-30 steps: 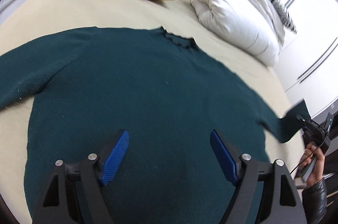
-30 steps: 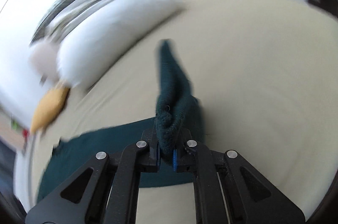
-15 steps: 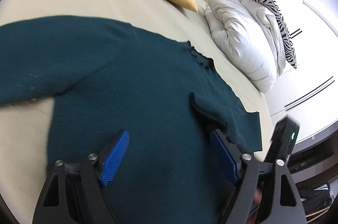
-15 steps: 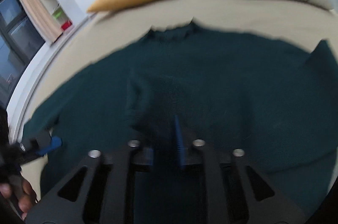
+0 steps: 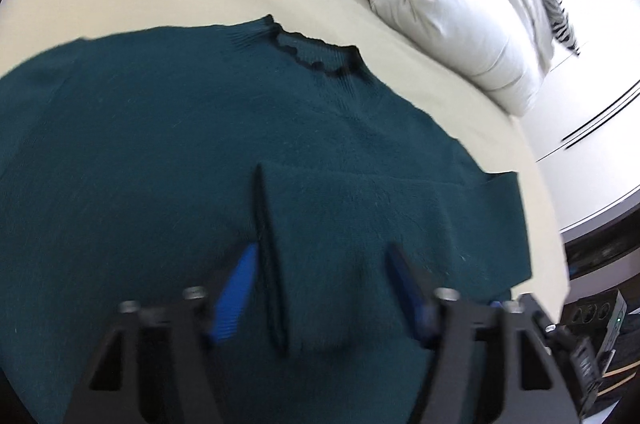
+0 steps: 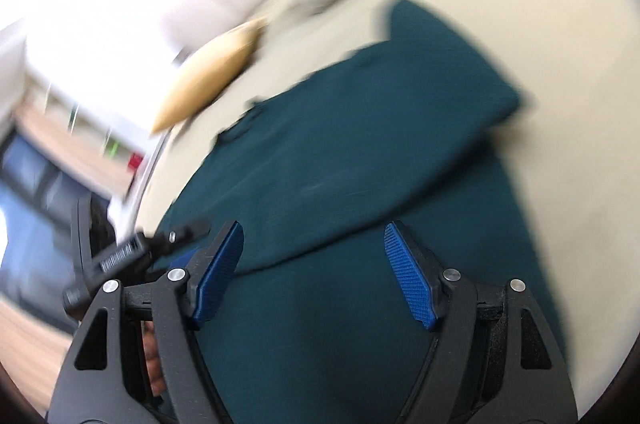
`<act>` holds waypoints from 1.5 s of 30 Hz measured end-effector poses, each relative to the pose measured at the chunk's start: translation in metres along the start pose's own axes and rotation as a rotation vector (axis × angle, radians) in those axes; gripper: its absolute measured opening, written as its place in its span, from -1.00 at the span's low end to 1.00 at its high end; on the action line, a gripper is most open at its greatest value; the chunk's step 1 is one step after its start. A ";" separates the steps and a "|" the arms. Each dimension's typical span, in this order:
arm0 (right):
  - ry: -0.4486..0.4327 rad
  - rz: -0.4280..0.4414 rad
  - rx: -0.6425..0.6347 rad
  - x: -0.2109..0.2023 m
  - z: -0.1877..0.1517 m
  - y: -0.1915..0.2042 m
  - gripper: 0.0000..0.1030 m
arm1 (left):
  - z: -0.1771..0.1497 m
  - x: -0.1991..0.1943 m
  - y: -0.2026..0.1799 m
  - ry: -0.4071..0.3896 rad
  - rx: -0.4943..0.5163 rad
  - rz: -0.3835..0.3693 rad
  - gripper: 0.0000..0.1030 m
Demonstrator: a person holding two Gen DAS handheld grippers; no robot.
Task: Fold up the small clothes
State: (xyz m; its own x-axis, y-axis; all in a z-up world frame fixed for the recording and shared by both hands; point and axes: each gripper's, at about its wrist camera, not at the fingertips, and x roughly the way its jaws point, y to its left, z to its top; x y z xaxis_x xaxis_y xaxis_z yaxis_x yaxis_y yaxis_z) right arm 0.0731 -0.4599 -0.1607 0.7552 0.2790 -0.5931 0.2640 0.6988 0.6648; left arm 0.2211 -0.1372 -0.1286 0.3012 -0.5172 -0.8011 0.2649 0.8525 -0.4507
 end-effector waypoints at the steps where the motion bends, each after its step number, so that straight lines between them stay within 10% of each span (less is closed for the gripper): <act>1: -0.001 0.031 0.046 0.001 0.003 -0.014 0.38 | 0.002 0.002 -0.001 0.002 0.007 0.024 -0.21; 4: -0.010 0.100 0.132 -0.001 0.012 -0.032 0.38 | 0.006 -0.001 0.003 -0.002 0.014 0.060 -0.87; 18: -0.063 0.094 0.270 0.009 0.041 -0.053 0.42 | 0.038 -0.050 0.062 -0.208 -0.058 0.043 -0.85; 29: -0.080 0.111 0.343 0.011 0.039 -0.093 -0.22 | 0.027 -0.023 0.091 -0.148 -0.101 0.025 -0.85; 37: -0.158 -0.162 0.032 -0.022 0.068 -0.034 0.18 | 0.027 -0.021 0.085 -0.147 -0.071 0.038 -0.84; 42: 0.021 -0.216 -0.003 0.057 0.105 -0.044 0.16 | 0.029 -0.022 0.083 -0.147 -0.060 0.046 -0.84; 44: 0.018 -0.240 -0.060 0.072 0.111 -0.042 -0.18 | 0.031 -0.024 0.082 -0.155 -0.056 0.047 -0.85; 45: 0.012 -0.266 -0.081 0.074 0.112 -0.041 -0.68 | 0.032 -0.028 0.081 -0.172 -0.051 0.045 -0.85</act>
State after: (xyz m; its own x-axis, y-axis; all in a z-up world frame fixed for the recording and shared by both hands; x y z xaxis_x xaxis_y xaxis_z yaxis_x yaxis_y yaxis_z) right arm 0.1853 -0.5419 -0.1813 0.6584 0.0860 -0.7478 0.4031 0.7987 0.4467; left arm 0.2633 -0.0561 -0.1299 0.4647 -0.4804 -0.7438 0.2026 0.8754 -0.4388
